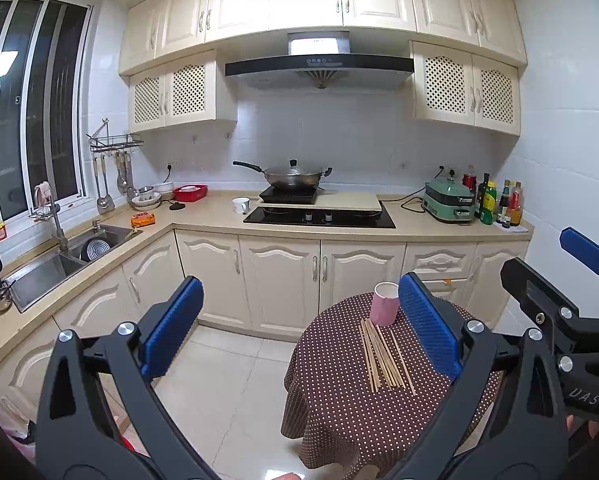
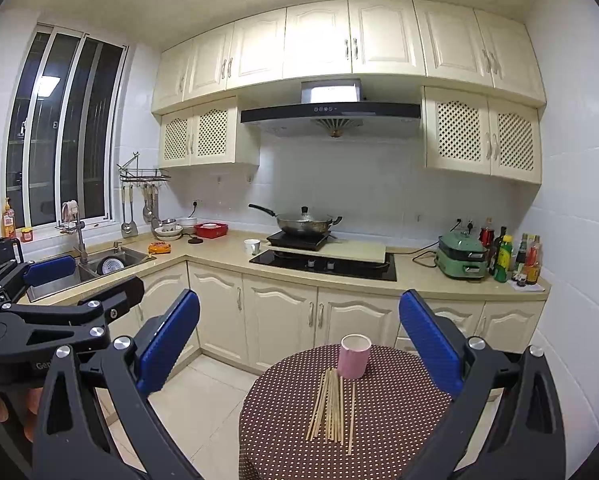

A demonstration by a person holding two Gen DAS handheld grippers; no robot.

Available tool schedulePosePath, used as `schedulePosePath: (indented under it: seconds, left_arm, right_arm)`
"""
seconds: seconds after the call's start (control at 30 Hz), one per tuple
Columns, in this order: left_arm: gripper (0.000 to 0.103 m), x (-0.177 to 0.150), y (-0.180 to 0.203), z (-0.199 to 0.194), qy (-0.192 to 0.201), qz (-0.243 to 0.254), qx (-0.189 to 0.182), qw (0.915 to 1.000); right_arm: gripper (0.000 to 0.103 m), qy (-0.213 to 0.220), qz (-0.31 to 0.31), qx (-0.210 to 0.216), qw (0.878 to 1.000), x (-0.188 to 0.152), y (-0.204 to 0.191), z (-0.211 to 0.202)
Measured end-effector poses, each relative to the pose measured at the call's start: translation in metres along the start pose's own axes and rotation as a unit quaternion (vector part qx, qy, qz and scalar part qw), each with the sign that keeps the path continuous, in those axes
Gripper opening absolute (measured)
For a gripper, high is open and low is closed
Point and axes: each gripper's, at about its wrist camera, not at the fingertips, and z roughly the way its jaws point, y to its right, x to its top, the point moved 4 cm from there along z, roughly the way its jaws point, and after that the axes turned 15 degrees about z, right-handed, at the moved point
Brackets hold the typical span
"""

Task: Organize utensils
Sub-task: 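Lower both grippers toward the wooden chopstick bundle beside the pink cup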

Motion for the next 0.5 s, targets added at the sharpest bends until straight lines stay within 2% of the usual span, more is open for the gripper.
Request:
schedulePosePath:
  seconds: [0.3, 0.5]
  left_arm:
    - [0.096, -0.006, 0.02, 0.058, -0.036, 0.015, -0.02, 0.999]
    - [0.096, -0.009, 0.04, 0.115, -0.07, 0.023, -0.029, 0.9969]
  right_arm:
    - [0.096, -0.036, 0.03, -0.021, 0.999, -0.014, 0.032, 0.046]
    - [0.096, -0.09, 0.059, -0.022, 0.994, -0.025, 0.07, 0.105]
